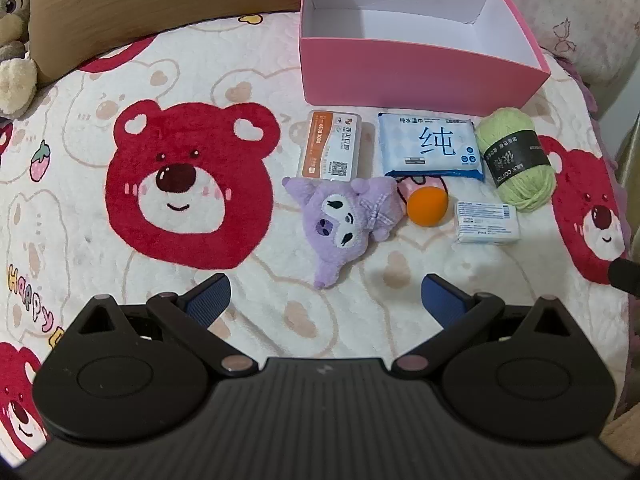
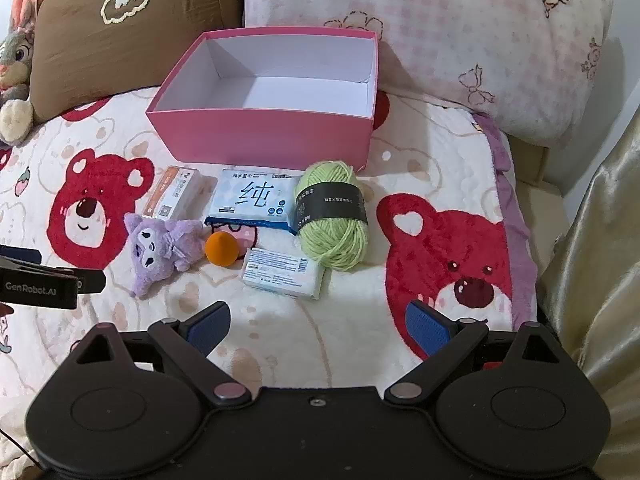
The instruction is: Organize objects
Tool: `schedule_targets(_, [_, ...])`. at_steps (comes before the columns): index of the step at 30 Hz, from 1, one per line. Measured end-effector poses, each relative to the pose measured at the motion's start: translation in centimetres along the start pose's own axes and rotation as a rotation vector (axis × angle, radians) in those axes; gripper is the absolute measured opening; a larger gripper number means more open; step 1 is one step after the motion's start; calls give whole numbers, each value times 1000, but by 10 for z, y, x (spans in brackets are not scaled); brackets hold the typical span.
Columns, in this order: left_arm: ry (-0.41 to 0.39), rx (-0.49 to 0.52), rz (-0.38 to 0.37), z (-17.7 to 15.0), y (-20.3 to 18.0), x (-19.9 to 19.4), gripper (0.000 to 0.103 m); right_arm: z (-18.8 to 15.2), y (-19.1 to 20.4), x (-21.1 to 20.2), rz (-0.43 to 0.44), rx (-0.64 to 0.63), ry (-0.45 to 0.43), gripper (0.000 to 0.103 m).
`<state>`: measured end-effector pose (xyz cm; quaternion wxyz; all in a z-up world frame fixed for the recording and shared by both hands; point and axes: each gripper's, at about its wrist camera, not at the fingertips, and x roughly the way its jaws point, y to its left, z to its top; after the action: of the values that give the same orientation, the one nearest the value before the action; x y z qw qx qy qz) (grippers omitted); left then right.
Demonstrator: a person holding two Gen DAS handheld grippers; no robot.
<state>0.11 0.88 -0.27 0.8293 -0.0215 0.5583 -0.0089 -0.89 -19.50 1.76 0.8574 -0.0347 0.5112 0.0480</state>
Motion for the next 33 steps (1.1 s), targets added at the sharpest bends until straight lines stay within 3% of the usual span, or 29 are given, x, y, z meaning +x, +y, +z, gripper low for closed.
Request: schedule_targets(33, [4, 15, -8, -1, -2, 0, 103, 0, 1, -1, -13, 7, -10, 97])
